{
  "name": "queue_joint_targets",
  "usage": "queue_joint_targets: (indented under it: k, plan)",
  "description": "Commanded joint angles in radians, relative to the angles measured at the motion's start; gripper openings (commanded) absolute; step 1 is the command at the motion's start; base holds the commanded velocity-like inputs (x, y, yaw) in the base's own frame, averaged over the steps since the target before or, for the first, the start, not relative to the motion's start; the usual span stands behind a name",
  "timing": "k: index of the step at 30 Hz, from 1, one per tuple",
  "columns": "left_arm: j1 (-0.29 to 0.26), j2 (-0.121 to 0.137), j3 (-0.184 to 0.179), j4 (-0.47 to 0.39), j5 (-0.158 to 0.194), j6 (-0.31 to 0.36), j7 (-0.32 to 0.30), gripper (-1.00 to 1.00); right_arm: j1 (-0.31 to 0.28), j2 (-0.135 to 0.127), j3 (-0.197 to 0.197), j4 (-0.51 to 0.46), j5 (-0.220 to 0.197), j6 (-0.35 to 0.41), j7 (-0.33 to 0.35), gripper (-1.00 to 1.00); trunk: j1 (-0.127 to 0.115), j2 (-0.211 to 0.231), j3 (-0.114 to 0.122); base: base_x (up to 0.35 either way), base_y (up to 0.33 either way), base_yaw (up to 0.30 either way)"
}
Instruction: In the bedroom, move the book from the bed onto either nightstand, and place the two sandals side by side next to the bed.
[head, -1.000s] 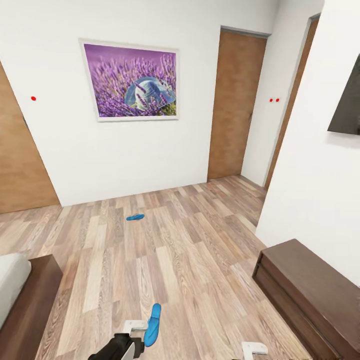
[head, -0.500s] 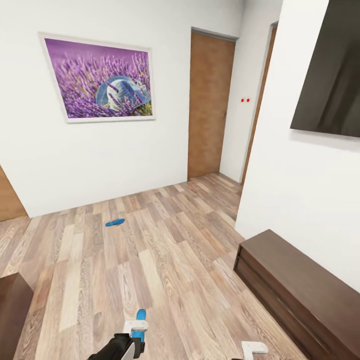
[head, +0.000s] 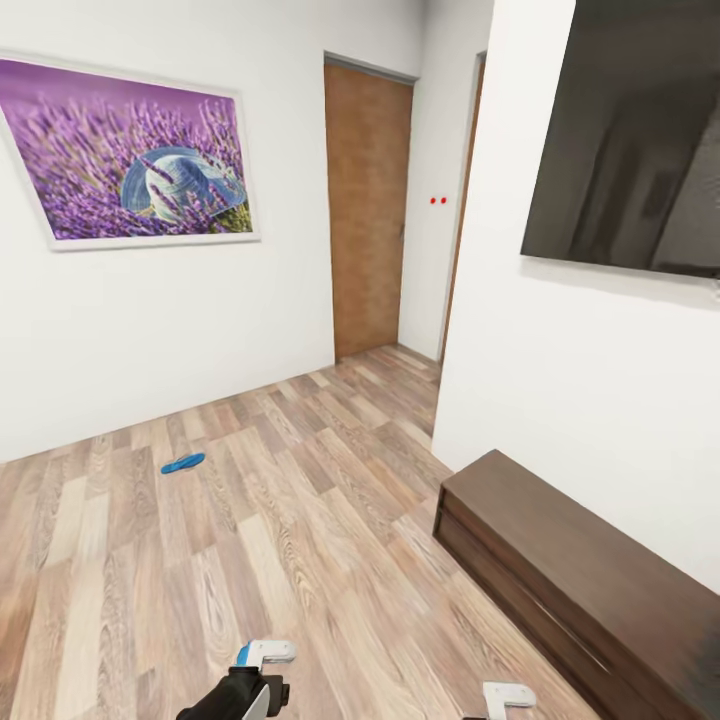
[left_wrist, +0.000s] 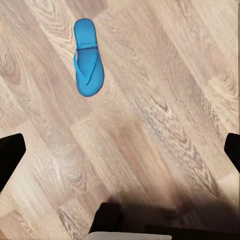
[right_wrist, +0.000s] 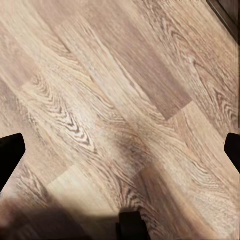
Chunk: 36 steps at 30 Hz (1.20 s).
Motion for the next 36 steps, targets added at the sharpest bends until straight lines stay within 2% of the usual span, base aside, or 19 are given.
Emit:
queue_joint_targets:
  k: [1, 14, 36]
  plan:
    - [0.000, 0.000, 0.000, -0.002, 0.001, 0.006, 0.003, 1.00, 0.000, 0.000, 0.000, -0.001, -0.002, 0.006, -0.004, 1.00, 0.001, 0.000, -0.001, 0.299, 0.139, -0.148]
    - [0.000, 0.001, 0.000, -0.002, 0.001, 0.006, 0.003, 1.00, 0.000, 0.000, 0.000, 0.002, -0.003, 0.004, -0.013, 1.00, 0.001, 0.000, -0.001, 0.250, 0.159, -0.029]
    - [0.000, 0.001, 0.000, -0.002, -0.001, 0.006, 0.003, 1.00, 0.000, 0.001, 0.006, 0.002, 0.010, 0.002, -0.008, 1.00, 0.001, 0.000, -0.001, 0.053, 0.027, 0.000]
